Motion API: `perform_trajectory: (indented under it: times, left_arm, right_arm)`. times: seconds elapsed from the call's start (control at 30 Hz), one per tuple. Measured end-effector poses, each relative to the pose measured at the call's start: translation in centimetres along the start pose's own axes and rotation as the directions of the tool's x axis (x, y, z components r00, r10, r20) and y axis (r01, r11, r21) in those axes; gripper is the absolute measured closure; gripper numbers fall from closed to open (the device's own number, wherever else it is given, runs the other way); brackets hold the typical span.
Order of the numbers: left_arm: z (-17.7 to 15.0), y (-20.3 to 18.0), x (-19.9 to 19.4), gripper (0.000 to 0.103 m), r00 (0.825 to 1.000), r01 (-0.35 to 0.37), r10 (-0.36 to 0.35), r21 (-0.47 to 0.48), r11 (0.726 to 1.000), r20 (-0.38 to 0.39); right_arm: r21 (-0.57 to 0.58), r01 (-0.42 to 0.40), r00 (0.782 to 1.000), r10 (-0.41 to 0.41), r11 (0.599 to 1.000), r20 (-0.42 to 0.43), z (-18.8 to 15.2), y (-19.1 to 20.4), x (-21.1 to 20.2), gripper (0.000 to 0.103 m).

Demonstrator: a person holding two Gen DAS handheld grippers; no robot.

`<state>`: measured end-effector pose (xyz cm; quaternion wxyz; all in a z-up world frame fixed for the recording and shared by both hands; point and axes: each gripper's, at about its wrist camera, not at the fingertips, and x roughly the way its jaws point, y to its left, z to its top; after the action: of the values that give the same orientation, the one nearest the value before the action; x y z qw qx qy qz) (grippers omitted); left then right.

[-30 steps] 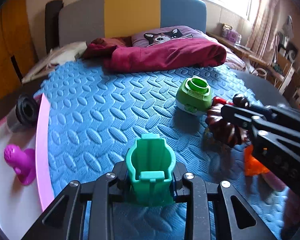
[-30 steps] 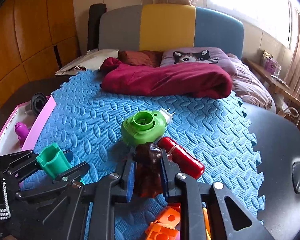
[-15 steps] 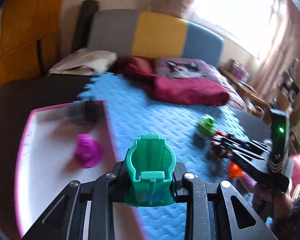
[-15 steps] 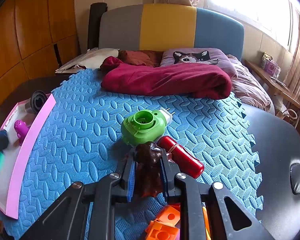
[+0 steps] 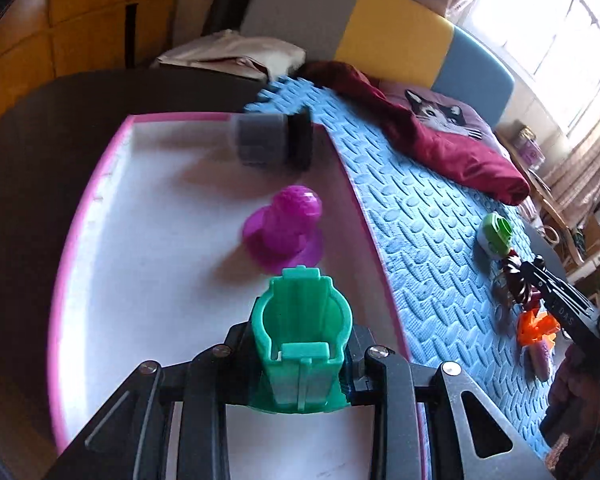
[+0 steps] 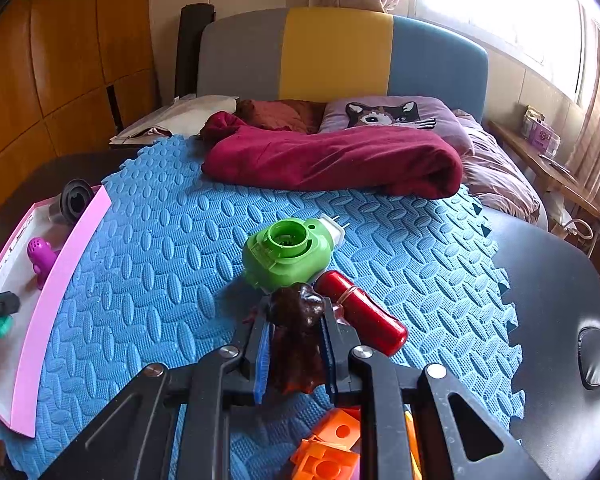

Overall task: Organize rigid objects
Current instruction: 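Carry the teal piece into the tray and open the left gripper while the right gripper grasps the brown toy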

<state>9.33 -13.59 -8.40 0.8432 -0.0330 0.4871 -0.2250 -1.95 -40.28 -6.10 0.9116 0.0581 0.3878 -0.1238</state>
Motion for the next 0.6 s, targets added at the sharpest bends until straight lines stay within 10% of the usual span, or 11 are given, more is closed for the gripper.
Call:
perform_trajectory:
  times: [0.3,0.47,0.6]
  left_arm:
    - [3.5,0.2,3.0,0.071,1.0,-0.004,0.003,-0.038,0.999,-0.02]
    - [3.5,0.7,2.0,0.043,0.999,-0.034,0.034,-0.033,0.999,0.007]
    - [2.4,1.0,0.7,0.043,0.997,-0.072,0.072,-0.017,0.997,0.024]
  right_arm:
    - [0.002,-0.002,1.0,0.002,1.0,0.0,0.0,0.0,0.0,0.083]
    - [0.003,-0.003,1.0,0.003,1.0,-0.002,0.0,-0.1,0.0,0.083]
    - [0.002,-0.002,1.0,0.002,1.0,-0.002,0.1,-0.1,0.0,0.083]
